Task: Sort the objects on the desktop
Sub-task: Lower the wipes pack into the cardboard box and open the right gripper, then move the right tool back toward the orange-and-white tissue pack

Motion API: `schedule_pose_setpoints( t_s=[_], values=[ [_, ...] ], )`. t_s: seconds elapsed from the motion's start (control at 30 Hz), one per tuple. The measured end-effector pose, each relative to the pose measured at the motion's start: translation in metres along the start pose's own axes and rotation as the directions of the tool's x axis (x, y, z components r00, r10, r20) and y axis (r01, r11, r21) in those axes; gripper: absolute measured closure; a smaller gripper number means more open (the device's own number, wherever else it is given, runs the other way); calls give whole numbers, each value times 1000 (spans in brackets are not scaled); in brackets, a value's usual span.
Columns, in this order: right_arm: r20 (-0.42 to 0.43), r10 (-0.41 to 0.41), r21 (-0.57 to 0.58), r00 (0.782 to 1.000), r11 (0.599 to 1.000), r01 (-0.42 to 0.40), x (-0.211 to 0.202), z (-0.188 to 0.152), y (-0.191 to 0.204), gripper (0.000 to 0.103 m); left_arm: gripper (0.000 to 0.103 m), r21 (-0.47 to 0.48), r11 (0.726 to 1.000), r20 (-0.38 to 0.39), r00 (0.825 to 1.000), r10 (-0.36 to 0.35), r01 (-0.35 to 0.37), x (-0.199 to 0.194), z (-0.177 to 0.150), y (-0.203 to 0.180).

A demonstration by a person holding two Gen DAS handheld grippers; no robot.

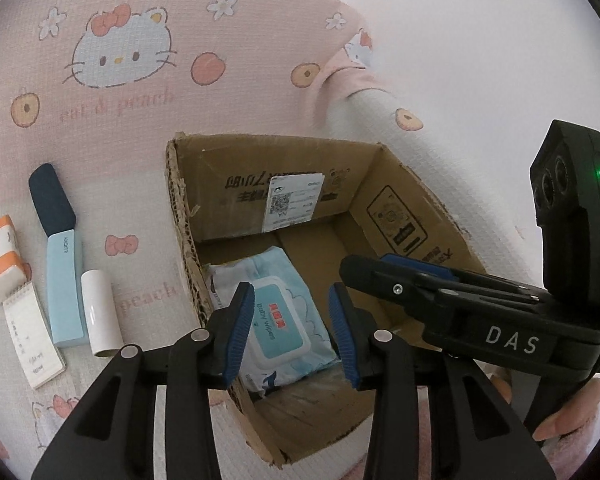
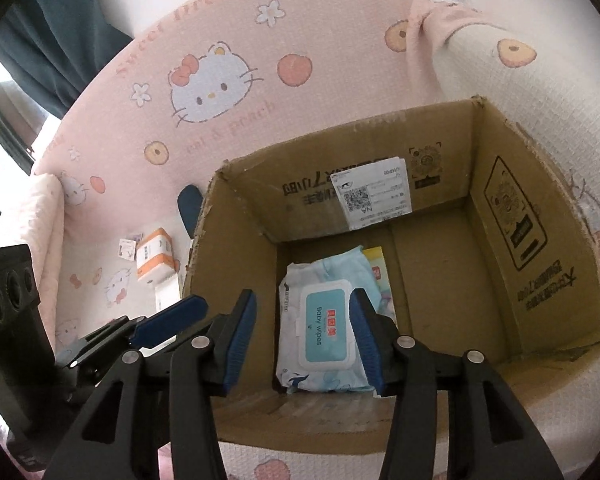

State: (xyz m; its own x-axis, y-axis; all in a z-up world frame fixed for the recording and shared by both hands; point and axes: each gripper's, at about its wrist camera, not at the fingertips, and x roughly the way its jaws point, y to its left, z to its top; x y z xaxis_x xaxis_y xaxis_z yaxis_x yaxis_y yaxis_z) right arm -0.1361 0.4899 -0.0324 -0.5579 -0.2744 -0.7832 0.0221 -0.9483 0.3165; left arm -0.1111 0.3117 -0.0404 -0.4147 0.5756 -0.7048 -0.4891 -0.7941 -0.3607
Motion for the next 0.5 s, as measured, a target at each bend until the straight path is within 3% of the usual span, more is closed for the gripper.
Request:
schedule_pose_setpoints(
  t_s=[0.23, 0.37, 0.5],
  values=[
    [30, -33, -27, 999, 999, 34, -21, -4, 18, 56, 60, 18, 1000, 40, 999, -23, 22, -25, -4, -2],
    [61, -53, -48, 997, 997, 56, -36, -8, 36, 46, 59, 19, 999, 72, 996, -50, 49, -47, -6, 3],
    [84, -64, -84, 994, 994, 71, -46, -11, 60, 46, 58, 33, 998, 108, 992, -62, 59, -71, -9, 12]
  ],
)
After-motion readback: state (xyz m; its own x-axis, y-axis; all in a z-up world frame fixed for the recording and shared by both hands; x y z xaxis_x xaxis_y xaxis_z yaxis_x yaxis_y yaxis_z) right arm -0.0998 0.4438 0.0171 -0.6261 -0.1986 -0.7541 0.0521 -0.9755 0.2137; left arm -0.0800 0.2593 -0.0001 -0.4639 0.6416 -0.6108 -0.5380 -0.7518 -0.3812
